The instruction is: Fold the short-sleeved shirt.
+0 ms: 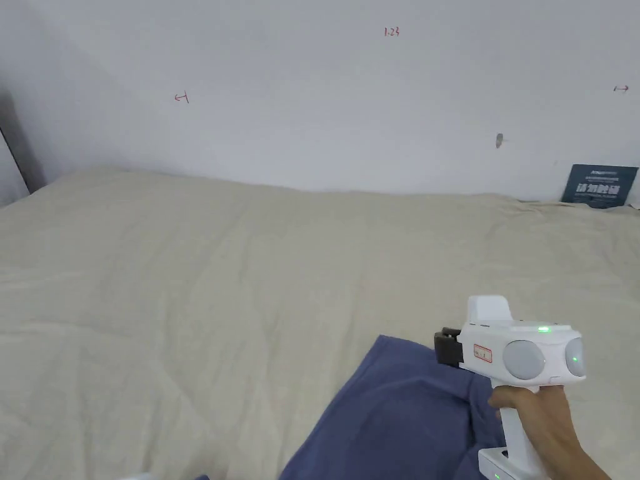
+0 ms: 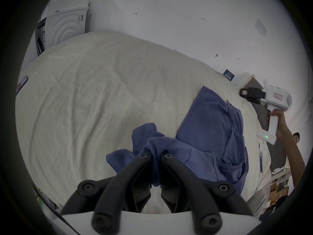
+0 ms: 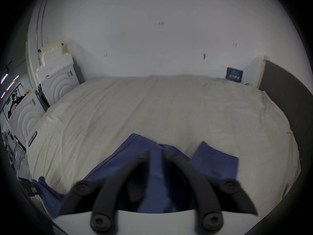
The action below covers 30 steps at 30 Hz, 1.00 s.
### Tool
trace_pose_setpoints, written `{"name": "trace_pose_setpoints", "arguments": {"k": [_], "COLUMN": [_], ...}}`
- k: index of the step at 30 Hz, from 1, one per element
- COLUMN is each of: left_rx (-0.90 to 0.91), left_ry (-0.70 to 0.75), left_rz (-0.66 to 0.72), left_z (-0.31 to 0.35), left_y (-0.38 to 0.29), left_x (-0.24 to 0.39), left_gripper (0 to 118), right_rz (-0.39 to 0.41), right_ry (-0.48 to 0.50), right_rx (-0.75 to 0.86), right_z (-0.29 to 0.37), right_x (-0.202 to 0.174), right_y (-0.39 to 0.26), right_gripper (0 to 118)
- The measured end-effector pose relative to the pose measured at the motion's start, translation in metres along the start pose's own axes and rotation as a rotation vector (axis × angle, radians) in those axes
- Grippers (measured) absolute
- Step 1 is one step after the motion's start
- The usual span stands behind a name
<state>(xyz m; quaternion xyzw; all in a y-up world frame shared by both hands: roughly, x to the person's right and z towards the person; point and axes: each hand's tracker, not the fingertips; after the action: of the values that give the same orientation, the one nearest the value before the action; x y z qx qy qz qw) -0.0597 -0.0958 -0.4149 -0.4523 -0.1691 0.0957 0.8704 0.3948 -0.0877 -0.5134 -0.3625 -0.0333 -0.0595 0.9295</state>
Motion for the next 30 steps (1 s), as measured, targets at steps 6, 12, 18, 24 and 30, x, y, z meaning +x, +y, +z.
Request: {"name": "trace_pose_setpoints", "arguments": {"k": [6,12,18,24,30], "left_rx": [-0.026,-0.036,-0.038,-0.025,0.017], "left_ry": [-0.004,-0.007,-0.011,-0.006,-0.023], "left_rz": [0.014,0.033,0.050,0.055,0.060], "left_z": [-0.014,-0.019,-0.019,-0.013,0.004], "left_y": [0.002,0.000,-0.002,-0.005,0.001], "left_x": [-0.006,-0.011,-0.016,-0.012,-0.005], "left_gripper": [7,7,7,7,7], "right_rz": [0.016,0.123,0.095,0.189,0.136], "right_ry": [0.025,-0.048,-0.022,-0.021,0.005], "right_rx": [-0.106,-0.210,-0.249,-0.183,-0.032], "right_z": [-0.079,-0.128,-0.138,-0.098,-0.021], "right_x": [-0.012,-0.028,-0.029,-0.037,-0.017], "right_y": [0.014,0.021,0.012,0.013,0.021], "right_gripper": [100,100,78,8,8]}}
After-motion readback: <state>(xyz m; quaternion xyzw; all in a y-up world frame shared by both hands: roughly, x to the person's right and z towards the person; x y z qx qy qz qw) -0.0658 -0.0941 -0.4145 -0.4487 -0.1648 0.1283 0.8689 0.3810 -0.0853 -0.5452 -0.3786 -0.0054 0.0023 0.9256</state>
